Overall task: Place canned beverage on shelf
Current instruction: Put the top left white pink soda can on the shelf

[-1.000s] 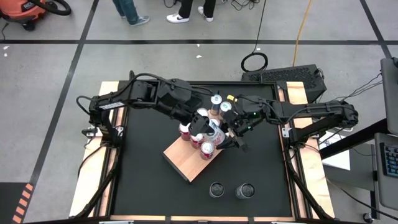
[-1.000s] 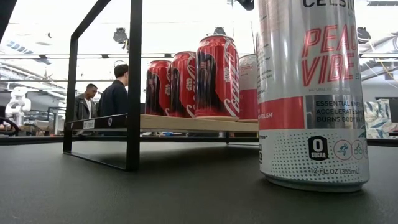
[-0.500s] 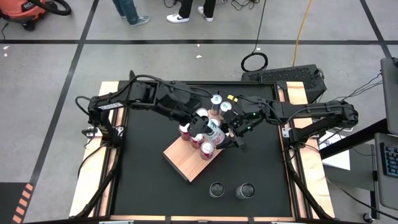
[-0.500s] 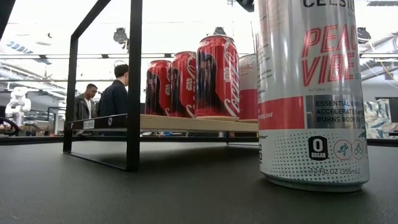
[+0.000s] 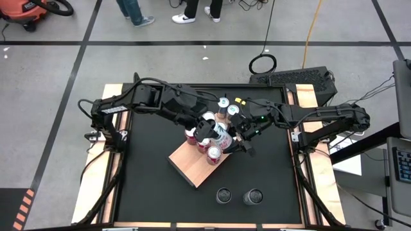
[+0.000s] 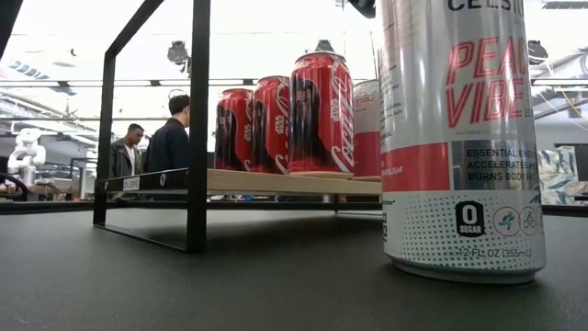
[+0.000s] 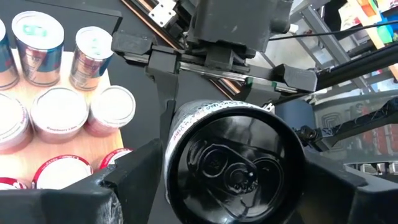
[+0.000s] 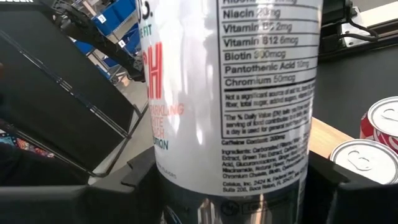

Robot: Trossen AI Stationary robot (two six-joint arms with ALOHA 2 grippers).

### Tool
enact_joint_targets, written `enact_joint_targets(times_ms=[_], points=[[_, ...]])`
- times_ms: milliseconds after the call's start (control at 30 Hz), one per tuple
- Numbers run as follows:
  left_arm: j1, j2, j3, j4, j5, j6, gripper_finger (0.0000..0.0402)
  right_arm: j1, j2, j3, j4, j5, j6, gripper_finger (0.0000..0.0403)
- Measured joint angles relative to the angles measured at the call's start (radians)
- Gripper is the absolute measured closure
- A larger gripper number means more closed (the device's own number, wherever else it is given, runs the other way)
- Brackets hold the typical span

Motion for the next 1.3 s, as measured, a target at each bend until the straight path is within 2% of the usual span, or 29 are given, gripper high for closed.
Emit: enact_joint_targets(times_ms=[267,600,1300], points=[[0.001,0.000,0.000,0.001,-0.021,0.011,0.0090,0.000,0.000,0.000,-0.001,0.002,0.001,0.0167],[0.001,0.000,0.000,0.004,-0.034,0.028,0.0134,0.000,0.000,0.000,-0.014,0.017,0.006,0.0167],[0.001,-0.013,-0.001,-0.002,-0.007,0.023,0.0139,0.000,-0.001,0.002,-0.014,0.022,0.049,0.0167]])
